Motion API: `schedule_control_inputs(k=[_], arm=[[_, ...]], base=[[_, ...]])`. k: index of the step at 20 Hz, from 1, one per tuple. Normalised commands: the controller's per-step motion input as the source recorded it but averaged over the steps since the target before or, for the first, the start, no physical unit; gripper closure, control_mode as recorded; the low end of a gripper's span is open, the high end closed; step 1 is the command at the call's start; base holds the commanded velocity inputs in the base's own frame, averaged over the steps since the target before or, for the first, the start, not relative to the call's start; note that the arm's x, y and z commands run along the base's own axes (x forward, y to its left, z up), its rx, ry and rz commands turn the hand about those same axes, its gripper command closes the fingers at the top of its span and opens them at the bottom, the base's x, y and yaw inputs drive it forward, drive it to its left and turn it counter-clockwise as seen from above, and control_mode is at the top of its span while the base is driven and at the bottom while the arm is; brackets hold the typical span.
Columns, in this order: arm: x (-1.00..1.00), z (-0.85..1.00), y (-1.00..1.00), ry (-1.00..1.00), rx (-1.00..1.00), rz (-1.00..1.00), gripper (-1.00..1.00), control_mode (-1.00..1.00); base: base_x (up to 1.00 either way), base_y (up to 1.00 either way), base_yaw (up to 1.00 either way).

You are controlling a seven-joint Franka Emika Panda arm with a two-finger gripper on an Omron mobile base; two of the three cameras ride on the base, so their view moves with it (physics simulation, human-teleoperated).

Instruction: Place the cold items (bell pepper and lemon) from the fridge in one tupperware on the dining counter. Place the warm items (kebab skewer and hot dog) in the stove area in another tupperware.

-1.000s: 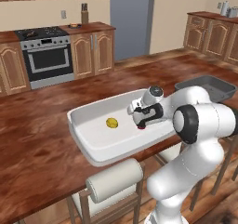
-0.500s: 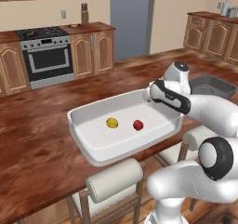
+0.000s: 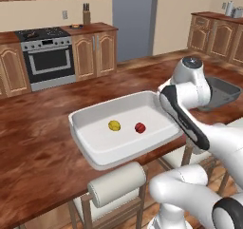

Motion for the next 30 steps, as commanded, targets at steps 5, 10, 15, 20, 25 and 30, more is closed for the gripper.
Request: schedule_control_inputs(k=[5,10,15,20,25,30], arm=[[-1.00,-0.19,0.09,-0.10,0.02,0.14,-1.00,-1.00],[-0.84,-0.04,0.23,-0.08,0.13,0.20,-1.00,-1.00],[0.29,-0.25,0.62,0.16,-0.02,0.08,-1.00,-1.00],[0.06,-0.01,0.03,0.07,-0.01,0.00,-1.00,-1.00],[0.00,0.00,0.00,0.00,0.00,0.00,-1.00,-1.00],[-0.01,0.00,0.00,0.00,0.00,0.00,-1.00,1.00]], base=[[0.00,0.00,0.00],[0.00,0.00,0.00],[0.00,0.00,0.00],[0.00,0.00,0.00],[0.00,0.00,0.00],[-0.35,-0.13,0.01]])
